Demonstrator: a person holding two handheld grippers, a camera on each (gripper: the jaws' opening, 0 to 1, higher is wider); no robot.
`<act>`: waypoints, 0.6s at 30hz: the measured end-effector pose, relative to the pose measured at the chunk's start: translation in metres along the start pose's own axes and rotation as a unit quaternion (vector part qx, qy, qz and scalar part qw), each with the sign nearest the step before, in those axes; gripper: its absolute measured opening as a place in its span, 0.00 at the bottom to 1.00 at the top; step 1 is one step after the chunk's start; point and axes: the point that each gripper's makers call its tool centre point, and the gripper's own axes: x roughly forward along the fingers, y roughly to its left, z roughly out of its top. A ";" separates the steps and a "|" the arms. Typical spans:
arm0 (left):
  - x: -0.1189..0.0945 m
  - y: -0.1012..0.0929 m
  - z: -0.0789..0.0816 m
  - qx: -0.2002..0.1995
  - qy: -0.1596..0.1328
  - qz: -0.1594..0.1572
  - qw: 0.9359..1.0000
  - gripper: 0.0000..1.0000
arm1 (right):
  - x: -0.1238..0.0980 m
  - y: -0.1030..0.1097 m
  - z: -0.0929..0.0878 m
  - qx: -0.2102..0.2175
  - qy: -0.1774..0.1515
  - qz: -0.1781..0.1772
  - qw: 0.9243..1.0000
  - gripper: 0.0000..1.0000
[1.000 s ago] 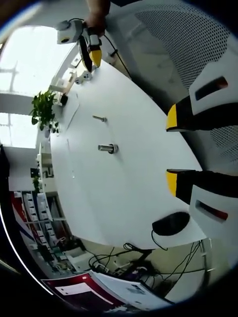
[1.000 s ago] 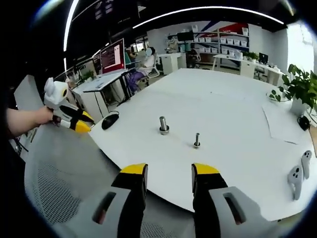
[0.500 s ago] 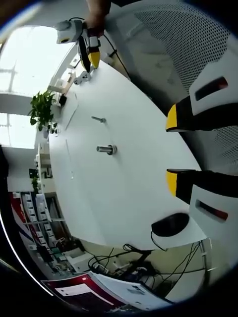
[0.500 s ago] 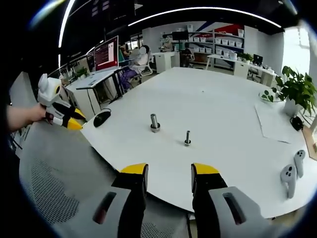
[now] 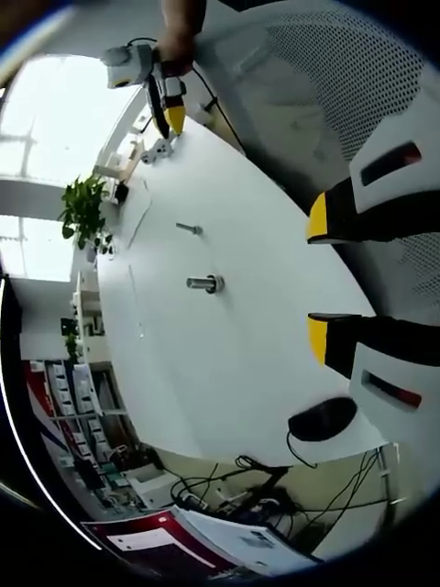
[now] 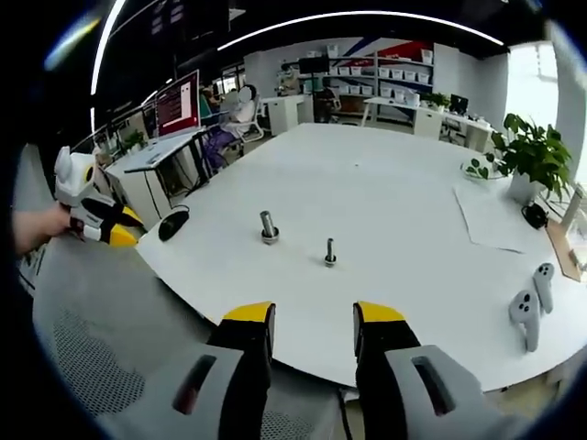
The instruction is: Place the washer onto the threaded stud by aligning its center hole with the stud, sliding it down to the base, and recovering from edge contact or off-axis alignment until the washer reaches the visible bottom stop.
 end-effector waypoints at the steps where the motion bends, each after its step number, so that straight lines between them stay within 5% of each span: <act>1: 0.000 0.001 0.001 -0.001 -0.002 0.000 1.000 0.28 | -0.002 -0.003 0.002 0.014 -0.002 -0.008 1.000 0.36; 6: -0.003 0.006 0.004 -0.015 -0.017 0.009 1.000 0.28 | -0.005 -0.004 0.002 0.048 -0.007 -0.018 0.999 0.35; 18: -0.003 -0.002 0.008 -0.011 -0.028 -0.006 1.000 0.28 | -0.003 -0.004 -0.003 0.000 -0.002 -0.026 1.000 0.34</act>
